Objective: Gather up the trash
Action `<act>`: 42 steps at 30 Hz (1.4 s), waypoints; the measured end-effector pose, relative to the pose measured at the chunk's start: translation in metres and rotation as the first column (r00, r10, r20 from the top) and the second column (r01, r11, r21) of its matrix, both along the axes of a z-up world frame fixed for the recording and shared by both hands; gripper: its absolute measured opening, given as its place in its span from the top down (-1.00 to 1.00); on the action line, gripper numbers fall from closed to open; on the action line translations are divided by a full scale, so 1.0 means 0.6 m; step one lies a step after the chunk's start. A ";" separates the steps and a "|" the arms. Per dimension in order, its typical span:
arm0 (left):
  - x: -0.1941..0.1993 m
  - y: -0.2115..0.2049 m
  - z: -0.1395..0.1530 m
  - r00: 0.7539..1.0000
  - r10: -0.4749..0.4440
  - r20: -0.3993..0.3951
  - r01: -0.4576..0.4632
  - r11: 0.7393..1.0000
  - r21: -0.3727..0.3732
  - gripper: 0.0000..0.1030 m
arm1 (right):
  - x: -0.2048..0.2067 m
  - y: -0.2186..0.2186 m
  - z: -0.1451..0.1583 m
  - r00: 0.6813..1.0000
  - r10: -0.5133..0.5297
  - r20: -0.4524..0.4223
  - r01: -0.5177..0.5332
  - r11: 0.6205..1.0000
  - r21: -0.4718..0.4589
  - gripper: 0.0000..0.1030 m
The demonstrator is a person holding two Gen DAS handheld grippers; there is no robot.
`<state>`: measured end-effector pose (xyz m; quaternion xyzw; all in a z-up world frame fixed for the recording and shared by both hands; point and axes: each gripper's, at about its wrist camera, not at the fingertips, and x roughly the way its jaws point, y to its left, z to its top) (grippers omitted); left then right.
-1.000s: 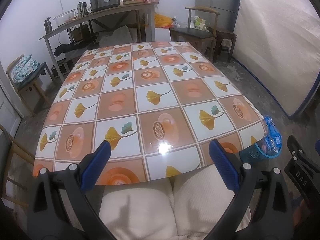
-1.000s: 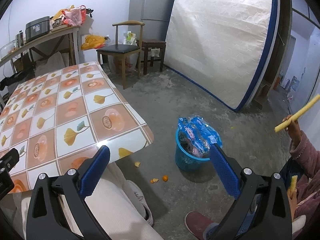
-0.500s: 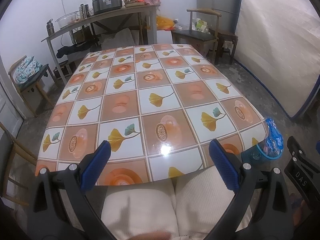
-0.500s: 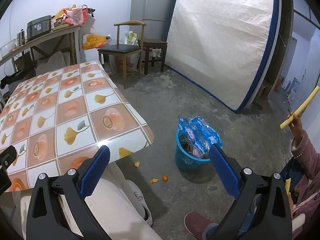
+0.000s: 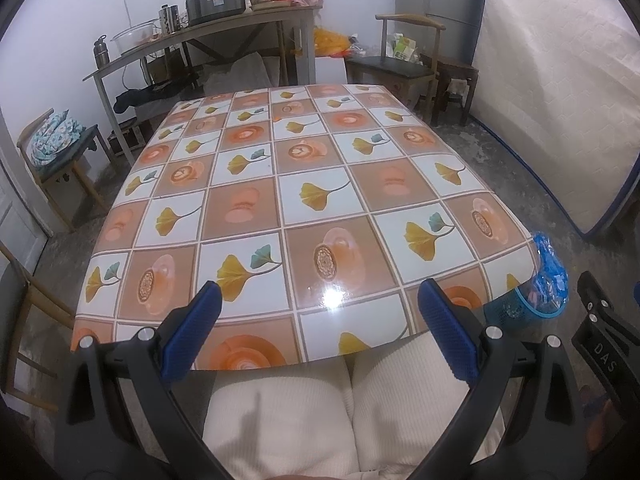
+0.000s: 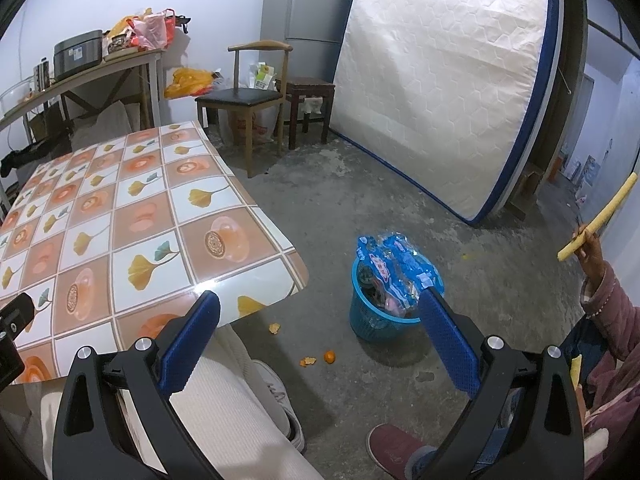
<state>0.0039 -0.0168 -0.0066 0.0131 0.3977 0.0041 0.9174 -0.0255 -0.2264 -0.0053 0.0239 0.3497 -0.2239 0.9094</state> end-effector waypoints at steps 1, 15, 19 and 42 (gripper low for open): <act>0.001 0.001 0.001 1.000 0.001 0.000 -0.001 1.000 -0.001 -0.84 | 0.000 0.000 0.000 1.000 0.000 0.001 0.000 1.000 0.001 -0.87; 0.005 0.004 -0.002 1.000 0.002 -0.012 -0.002 1.000 -0.003 -0.84 | 0.001 0.000 0.000 1.000 0.000 0.001 0.000 1.000 -0.002 -0.87; 0.005 0.004 -0.003 1.000 0.003 -0.011 -0.003 1.000 -0.004 -0.84 | 0.001 0.000 0.001 1.000 0.003 0.001 -0.003 1.000 -0.004 -0.87; 0.004 0.008 -0.008 1.000 0.003 -0.017 -0.003 1.000 -0.003 -0.84 | 0.000 -0.004 0.003 1.000 -0.002 0.001 0.002 1.000 -0.003 -0.87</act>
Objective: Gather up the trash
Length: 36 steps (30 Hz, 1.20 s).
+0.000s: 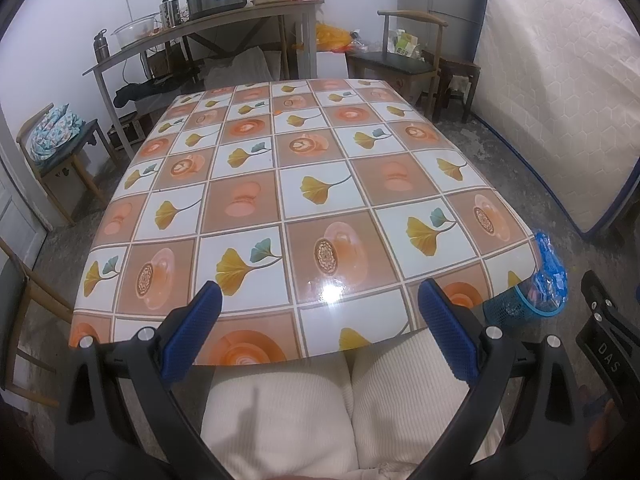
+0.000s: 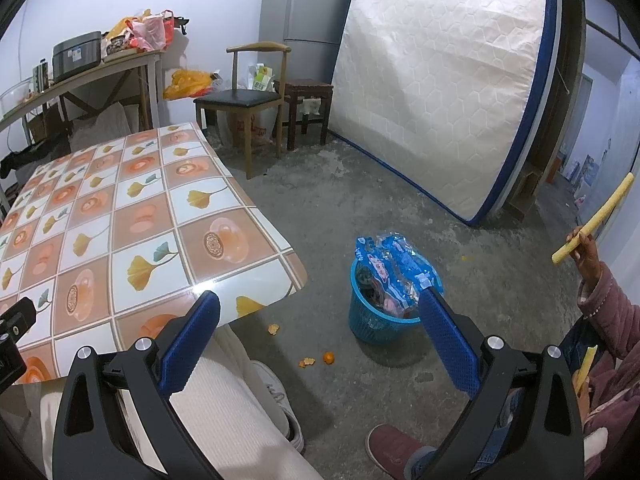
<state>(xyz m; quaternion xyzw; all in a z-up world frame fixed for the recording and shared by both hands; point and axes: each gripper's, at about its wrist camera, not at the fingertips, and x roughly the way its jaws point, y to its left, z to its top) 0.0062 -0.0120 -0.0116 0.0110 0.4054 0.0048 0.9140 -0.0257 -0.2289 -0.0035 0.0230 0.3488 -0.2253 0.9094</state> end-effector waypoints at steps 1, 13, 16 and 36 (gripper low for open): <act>0.000 0.000 0.000 1.000 0.001 0.000 -0.001 1.000 -0.001 -0.84 | 0.000 0.000 0.000 1.000 0.000 -0.001 0.000 1.000 0.001 -0.87; -0.002 -0.001 -0.004 1.000 0.004 -0.008 -0.004 1.000 -0.001 -0.84 | 0.001 -0.001 0.000 1.000 -0.002 -0.002 0.002 1.000 0.002 -0.87; -0.001 -0.001 -0.004 1.000 0.004 -0.010 -0.004 1.000 -0.001 -0.84 | 0.002 -0.001 0.000 1.000 -0.001 -0.003 0.001 1.000 0.001 -0.87; -0.002 0.002 -0.009 1.000 0.006 -0.014 -0.006 1.000 -0.002 -0.84 | 0.001 -0.002 -0.001 1.000 -0.003 0.001 0.003 1.000 0.001 -0.87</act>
